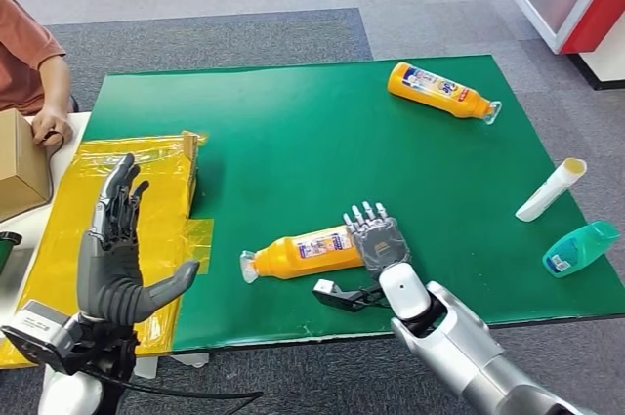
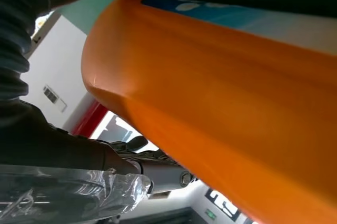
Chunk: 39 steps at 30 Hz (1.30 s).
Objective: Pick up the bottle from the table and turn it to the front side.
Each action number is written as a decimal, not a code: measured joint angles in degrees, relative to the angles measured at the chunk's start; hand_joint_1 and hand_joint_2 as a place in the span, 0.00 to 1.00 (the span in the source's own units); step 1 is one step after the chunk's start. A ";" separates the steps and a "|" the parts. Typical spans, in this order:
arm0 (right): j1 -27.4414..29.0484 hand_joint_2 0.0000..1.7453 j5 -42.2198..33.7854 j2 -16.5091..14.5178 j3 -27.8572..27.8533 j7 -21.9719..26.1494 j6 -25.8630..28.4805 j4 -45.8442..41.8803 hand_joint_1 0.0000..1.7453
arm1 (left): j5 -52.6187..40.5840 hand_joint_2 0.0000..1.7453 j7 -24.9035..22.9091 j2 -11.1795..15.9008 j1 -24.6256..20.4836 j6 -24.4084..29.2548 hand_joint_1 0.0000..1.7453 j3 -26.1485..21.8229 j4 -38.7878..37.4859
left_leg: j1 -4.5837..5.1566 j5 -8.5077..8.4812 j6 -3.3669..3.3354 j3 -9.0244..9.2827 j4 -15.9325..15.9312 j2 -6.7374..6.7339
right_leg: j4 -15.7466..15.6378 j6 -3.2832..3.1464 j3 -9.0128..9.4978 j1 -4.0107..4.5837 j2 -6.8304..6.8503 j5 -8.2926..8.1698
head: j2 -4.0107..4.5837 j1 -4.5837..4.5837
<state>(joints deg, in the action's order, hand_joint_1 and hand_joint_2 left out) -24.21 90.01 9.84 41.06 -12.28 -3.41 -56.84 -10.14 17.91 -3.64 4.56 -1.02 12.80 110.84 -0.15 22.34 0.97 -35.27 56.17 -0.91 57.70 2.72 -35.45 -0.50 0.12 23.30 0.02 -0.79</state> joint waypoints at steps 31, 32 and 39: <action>-4.62 1.00 -5.17 0.61 4.69 2.10 -1.47 3.62 1.00 | 2.24 1.00 -0.67 1.37 -0.98 -0.24 0.00 -0.16 -0.11 | 0.00 -0.11 0.03 0.28 0.00 0.00 | 0.00 -0.04 0.30 0.00 0.00 -0.12 | 0.00 0.00; -4.49 1.00 -6.78 0.61 4.58 2.83 -0.66 3.61 1.00 | 2.30 1.00 -0.61 1.37 -0.86 -0.37 0.00 -0.17 -0.14 | 0.00 -0.11 0.04 0.28 0.00 0.00 | 0.00 -0.04 0.29 0.00 0.00 -0.12 | 0.00 0.00; 0.45 1.00 -34.73 -0.94 -2.53 14.08 2.89 -0.21 1.00 | 3.70 1.00 0.15 1.33 -0.33 -2.42 0.00 -0.23 -0.45 | -0.02 -0.10 0.07 0.19 0.00 0.04 | 0.01 -0.07 0.25 0.01 0.04 -0.06 | 0.00 0.01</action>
<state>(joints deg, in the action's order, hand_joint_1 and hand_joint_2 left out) -23.76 55.28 8.90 38.52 1.80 -0.52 -57.04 -6.43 18.06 -2.31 4.23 -3.44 12.57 110.39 -0.17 22.24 1.04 -35.08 56.16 -0.87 57.71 2.65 -35.21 -0.49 0.16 23.24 0.02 -0.78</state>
